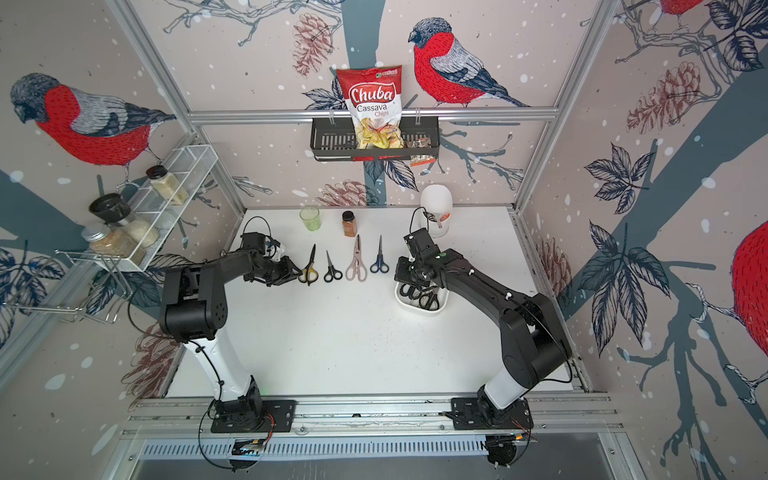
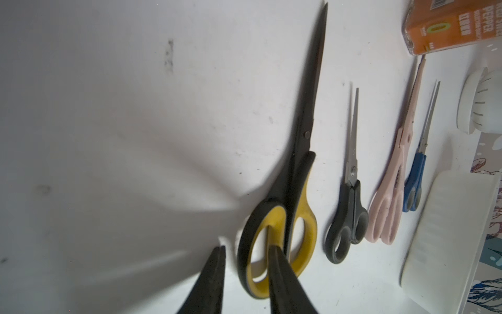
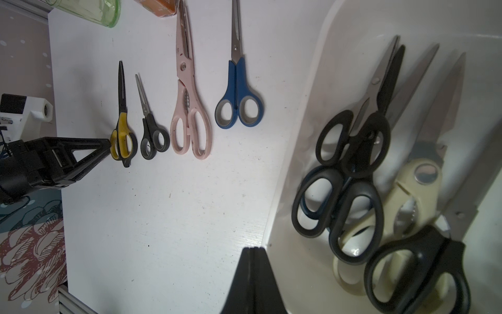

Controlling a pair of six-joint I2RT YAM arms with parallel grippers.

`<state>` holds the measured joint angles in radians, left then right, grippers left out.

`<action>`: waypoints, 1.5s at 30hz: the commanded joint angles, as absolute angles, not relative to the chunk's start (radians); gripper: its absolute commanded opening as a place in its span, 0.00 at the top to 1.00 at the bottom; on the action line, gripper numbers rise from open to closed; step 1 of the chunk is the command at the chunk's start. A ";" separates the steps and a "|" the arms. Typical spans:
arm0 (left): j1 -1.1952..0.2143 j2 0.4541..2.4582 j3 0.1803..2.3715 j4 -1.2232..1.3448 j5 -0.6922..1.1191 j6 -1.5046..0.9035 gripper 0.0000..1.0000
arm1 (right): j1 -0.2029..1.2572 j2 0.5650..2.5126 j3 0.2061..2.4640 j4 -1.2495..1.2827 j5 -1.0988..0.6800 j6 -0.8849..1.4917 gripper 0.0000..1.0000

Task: Take the scissors out of the storage box
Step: Place the scissors at the center of the board, then pick up the scissors from the storage box.

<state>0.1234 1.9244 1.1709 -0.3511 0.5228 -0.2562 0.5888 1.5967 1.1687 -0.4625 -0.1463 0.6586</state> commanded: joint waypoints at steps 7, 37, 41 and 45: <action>0.126 1.842 1.213 -0.430 0.433 -0.276 0.62 | 0.579 1.576 1.168 -0.532 -0.071 0.680 0.93; -0.198 1.430 1.021 -0.308 0.437 -0.577 0.62 | 0.466 1.688 1.066 -0.467 -0.102 0.594 0.68; -0.199 1.416 1.020 -0.315 0.433 -0.582 0.62 | 0.465 1.710 1.065 -0.450 -0.100 0.591 0.68; -0.201 1.397 1.017 -0.323 0.426 -0.584 0.62 | 0.464 1.731 1.059 -0.437 -0.082 0.584 0.70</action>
